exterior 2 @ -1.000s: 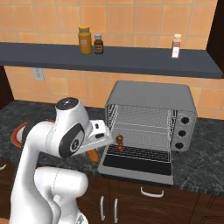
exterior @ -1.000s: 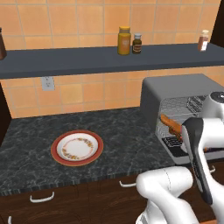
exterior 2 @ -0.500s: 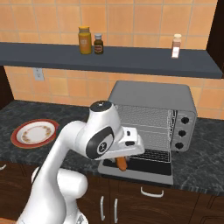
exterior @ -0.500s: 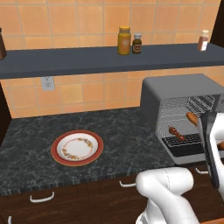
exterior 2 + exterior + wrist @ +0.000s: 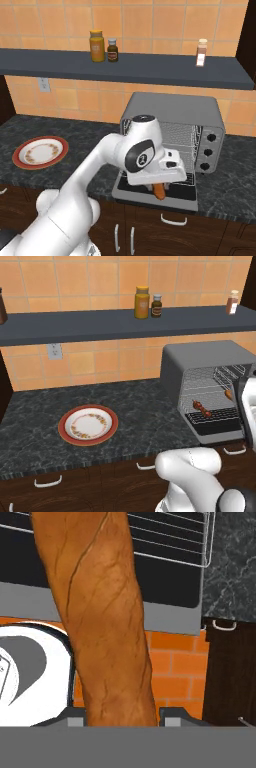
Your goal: Pick up the kebab skewer and baguette bread, and place them inside the toaster oven. Close the toaster oven door and start by setting the timer.
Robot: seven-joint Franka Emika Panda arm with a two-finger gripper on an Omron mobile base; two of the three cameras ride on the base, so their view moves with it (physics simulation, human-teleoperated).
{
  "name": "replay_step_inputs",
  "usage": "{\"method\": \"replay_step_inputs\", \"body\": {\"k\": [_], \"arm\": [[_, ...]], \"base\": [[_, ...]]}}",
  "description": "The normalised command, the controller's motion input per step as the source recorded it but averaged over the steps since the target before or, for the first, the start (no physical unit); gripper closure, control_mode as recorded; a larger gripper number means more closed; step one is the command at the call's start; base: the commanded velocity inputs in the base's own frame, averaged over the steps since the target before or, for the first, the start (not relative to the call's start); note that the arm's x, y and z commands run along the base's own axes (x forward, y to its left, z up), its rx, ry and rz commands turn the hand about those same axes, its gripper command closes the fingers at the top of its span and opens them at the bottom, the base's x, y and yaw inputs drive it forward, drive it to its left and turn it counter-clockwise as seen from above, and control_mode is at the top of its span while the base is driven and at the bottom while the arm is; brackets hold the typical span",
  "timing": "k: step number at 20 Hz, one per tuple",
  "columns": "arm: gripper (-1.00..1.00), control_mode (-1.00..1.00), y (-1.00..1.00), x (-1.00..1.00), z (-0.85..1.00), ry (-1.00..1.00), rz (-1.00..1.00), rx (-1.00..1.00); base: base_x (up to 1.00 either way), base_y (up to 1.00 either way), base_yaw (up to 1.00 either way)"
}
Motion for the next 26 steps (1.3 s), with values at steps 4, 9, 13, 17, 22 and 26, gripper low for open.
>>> {"method": "replay_step_inputs", "body": {"k": [4, 9, 13, 17, 22, 26], "arm": [[1.0, -1.0, 0.23, 0.45, -0.46, 0.05, -0.19, 0.0], [1.0, -1.0, -0.09, 0.55, -0.36, 0.03, -0.06, 0.0], [1.0, -1.0, -0.29, 0.36, -0.27, 0.0, 0.0, -0.02], [1.0, -1.0, -0.19, 0.36, -0.07, 0.05, 0.0, -0.02], [1.0, -1.0, -0.09, 0.32, -0.09, 0.14, 0.01, -0.01], [1.0, -1.0, -0.04, 0.33, -0.1, 0.11, 0.06, 0.0]], "base": [[0.0, 0.0, 0.0], [0.0, 0.0, 0.0], [0.0, 0.0, 0.0], [0.0, 0.0, 0.0], [0.0, 0.0, 0.0], [0.0, 0.0, 0.0]]}}
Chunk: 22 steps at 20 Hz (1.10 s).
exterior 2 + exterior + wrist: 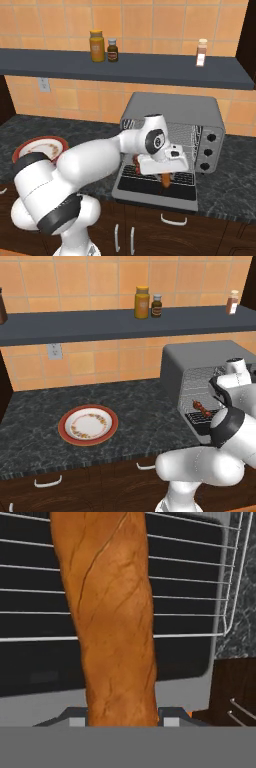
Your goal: Pick up the kebab skewer and baguette bread, and place them inside the toaster oven. Close the toaster oven door and start by setting the timer.
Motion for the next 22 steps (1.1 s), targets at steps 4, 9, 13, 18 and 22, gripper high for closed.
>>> {"method": "replay_step_inputs", "body": {"k": [4, 9, 13, 18, 22], "arm": [[1.0, -1.0, -0.08, 0.3, -0.15, 0.01, 0.08, 0.0], [1.0, -1.0, -0.01, 0.43, -0.2, 0.0, 0.05, 0.08], [1.0, -1.0, -0.01, 0.34, -0.2, 0.0, 0.04, 0.12], [1.0, -1.0, -0.1, 0.39, -0.11, 0.0, 0.03, 0.07], [1.0, -1.0, -0.09, 0.15, -0.14, -0.01, 0.04, 0.05]], "base": [[0.0, 0.0, 0.0], [0.0, 0.0, 0.0], [0.0, 0.0, 0.0], [0.0, 0.0, 0.0], [0.0, 0.0, 0.0]]}}
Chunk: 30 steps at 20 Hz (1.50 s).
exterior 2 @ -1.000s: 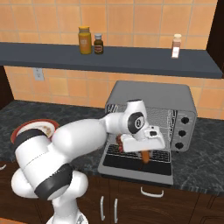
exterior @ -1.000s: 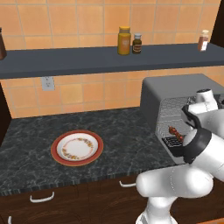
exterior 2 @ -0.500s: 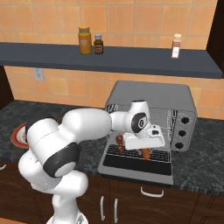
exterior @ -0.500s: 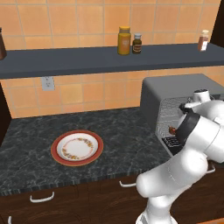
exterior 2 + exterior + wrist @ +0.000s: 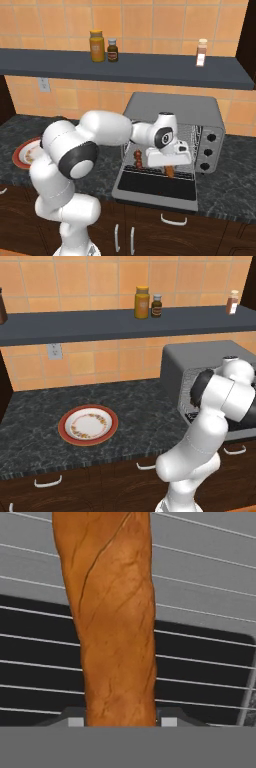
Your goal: Pick up the kebab skewer and baguette bread, and place them inside the toaster oven. Close the toaster oven door and start by setting the timer.
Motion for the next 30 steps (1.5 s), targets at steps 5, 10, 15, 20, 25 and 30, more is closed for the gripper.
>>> {"method": "replay_step_inputs", "body": {"k": [5, 10, 15, 20, 25, 30], "arm": [[1.0, -1.0, 0.0, 0.0, -0.01, -0.04, 0.01, 0.01], [1.0, -1.0, 0.02, 0.1, -0.09, -0.02, 0.0, 0.0], [1.0, -1.0, 0.21, 0.26, -0.25, 0.0, 0.0, 0.0], [-1.0, -1.0, 0.11, 0.15, -0.18, -0.01, 0.0, 0.0], [-1.0, -1.0, 0.03, 0.0, -0.05, -0.03, 0.0, 0.0], [-1.0, -1.0, 0.0, -0.07, 0.02, -0.02, 0.0, 0.0]], "base": [[0.0, 0.0, 0.0], [0.0, 0.0, 0.0], [0.0, 0.0, 0.0], [0.0, 0.0, 0.0], [0.0, 0.0, 0.0], [0.0, 0.0, 0.0]]}}
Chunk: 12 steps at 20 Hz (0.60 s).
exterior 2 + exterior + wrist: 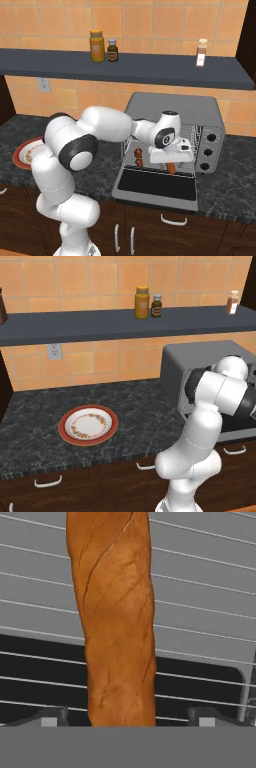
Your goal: Pick up the kebab skewer and baguette bread, and place them inside the toaster oven. Close the toaster oven door and start by setting the timer.
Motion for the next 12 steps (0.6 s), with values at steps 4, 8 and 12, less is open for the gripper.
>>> {"method": "replay_step_inputs", "body": {"k": [4, 8, 12], "arm": [[-1.0, -1.0, 0.01, -0.41, 0.31, -0.01, 0.0, 0.0], [-1.0, -1.0, 0.01, -0.84, 0.18, 0.0, -0.13, 0.0], [-1.0, -1.0, 0.01, -0.93, 0.15, 0.0, -0.18, 0.0]], "base": [[0.0, 0.0, 0.0], [0.0, 0.0, 0.0], [0.0, 0.0, 0.0]]}}
